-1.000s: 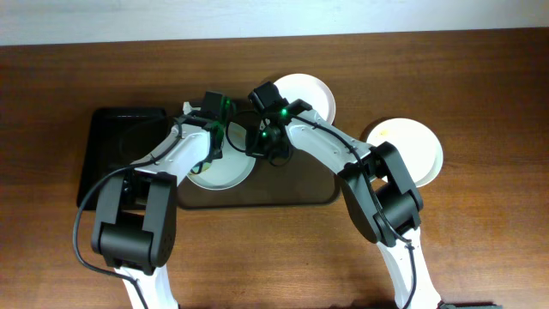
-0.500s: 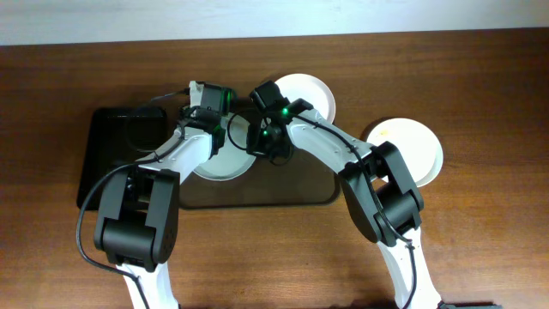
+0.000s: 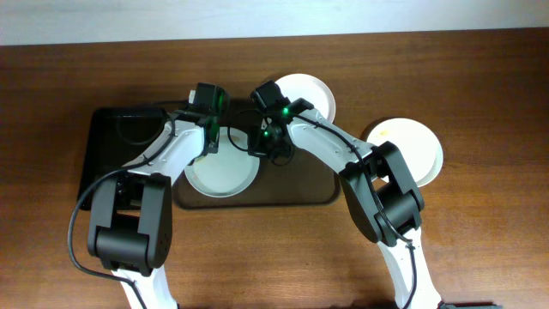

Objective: Clean dirty plates on tray and stack at the side
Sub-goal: 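Wipe the tilted pale blue plate again with the left gripper's sponge, then carry the pale blue plate right and set it on the white plate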

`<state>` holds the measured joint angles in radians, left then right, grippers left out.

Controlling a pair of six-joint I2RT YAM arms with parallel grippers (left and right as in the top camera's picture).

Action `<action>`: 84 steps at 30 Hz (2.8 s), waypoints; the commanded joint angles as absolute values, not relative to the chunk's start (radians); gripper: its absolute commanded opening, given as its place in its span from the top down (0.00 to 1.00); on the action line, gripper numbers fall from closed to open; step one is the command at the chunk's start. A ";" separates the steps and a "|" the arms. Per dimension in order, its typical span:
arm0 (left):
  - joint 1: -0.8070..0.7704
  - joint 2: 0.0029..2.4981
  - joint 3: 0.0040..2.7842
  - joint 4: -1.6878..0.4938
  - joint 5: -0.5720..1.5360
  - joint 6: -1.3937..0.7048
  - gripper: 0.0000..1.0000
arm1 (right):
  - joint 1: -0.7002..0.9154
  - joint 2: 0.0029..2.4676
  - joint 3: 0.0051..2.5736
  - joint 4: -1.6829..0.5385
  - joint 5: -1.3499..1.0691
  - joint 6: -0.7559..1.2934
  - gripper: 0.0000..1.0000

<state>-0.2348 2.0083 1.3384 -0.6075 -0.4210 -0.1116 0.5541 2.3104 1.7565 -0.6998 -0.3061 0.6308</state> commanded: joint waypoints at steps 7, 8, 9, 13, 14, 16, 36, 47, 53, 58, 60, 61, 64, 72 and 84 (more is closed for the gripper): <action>-0.241 2.053 1.647 -1.030 -0.089 -0.028 0.99 | 0.548 2.359 1.744 -0.703 -0.250 0.663 0.96; -0.234 2.053 1.711 -1.064 -0.089 -0.028 0.99 | 0.548 2.359 1.744 -0.703 -0.250 0.663 0.96; -0.226 2.053 1.763 -1.089 -0.089 -0.029 0.99 | 0.548 2.359 1.744 -0.703 -0.250 0.662 0.96; -0.175 2.053 1.887 -1.151 -0.089 -0.029 0.99 | 0.548 2.359 1.744 -0.703 -0.250 0.662 0.96; -0.158 2.053 1.901 -1.159 -0.089 -0.029 0.99 | 0.548 2.359 1.744 -0.704 -0.252 0.660 0.96; -0.122 2.053 1.918 -1.173 -0.064 -0.029 0.99 | 0.544 2.351 1.745 -0.705 -0.289 0.623 0.96; -0.043 2.053 1.918 -1.091 0.041 -0.029 0.99 | 0.882 1.930 1.765 -1.177 1.022 0.724 0.96; -0.043 2.053 1.918 -1.085 0.041 -0.029 0.99 | 1.079 1.930 1.765 -1.230 1.556 0.790 0.96; -0.043 2.053 1.918 -1.085 0.041 -0.030 0.99 | 1.091 1.930 1.765 -1.235 1.502 0.791 0.96; -0.043 2.053 1.911 -1.090 0.042 -0.038 0.99 | 0.978 1.926 1.765 -1.314 0.928 1.028 0.96; -0.043 2.053 1.897 -1.085 0.042 -0.056 0.99 | 0.891 1.923 1.765 -1.359 0.815 1.075 0.96; -0.043 2.053 1.895 -1.085 0.042 -0.056 0.99 | 0.855 1.922 1.765 -1.359 0.751 1.074 0.96; -0.043 2.054 1.895 -1.076 0.041 -0.055 0.99 | 0.742 1.905 1.765 -1.328 0.605 0.975 0.96; -0.043 2.053 1.895 -1.055 0.042 -0.055 0.99 | 0.523 1.761 1.765 -1.207 0.369 0.773 0.96; -0.043 2.054 1.895 -1.054 0.041 -0.055 0.99 | -0.098 1.674 1.720 -1.234 0.139 0.575 0.96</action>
<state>-0.0437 2.0533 1.8954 -1.0573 0.0277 -0.0486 -0.0296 1.6978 1.7542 -1.2247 0.1738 0.6189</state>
